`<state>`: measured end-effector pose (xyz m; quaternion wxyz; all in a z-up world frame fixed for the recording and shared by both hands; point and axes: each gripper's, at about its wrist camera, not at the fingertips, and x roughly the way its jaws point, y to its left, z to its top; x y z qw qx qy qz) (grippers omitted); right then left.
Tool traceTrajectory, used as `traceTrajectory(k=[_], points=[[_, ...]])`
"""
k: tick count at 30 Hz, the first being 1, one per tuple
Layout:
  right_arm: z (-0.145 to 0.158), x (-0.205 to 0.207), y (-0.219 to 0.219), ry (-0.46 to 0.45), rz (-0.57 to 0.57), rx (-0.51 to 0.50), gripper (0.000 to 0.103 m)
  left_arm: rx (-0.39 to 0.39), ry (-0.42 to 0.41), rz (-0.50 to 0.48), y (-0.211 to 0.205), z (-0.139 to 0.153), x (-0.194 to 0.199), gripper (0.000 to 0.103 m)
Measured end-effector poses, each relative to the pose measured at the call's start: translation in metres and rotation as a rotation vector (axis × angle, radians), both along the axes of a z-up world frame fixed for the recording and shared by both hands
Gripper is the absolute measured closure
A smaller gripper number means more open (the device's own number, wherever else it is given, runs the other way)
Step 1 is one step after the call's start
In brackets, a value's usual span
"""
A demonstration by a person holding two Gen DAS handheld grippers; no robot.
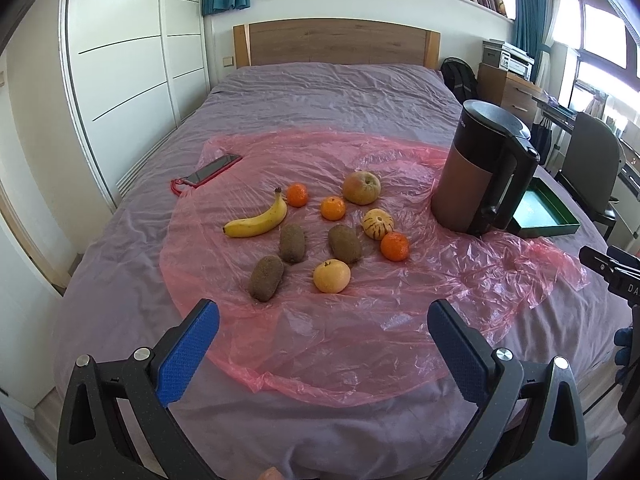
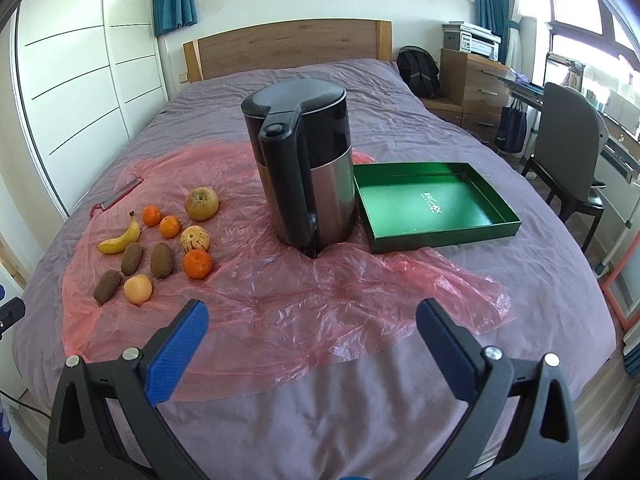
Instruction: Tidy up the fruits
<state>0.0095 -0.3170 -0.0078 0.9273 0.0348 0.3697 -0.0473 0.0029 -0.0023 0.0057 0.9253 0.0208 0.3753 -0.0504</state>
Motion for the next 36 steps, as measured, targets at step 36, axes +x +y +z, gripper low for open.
traceTrajectory(k=[36], points=[[-0.076, 0.064, 0.071, 0.111, 0.243, 0.049, 0.0, 0.067, 0.149, 0.095, 0.065, -0.086, 0.082, 0.015]])
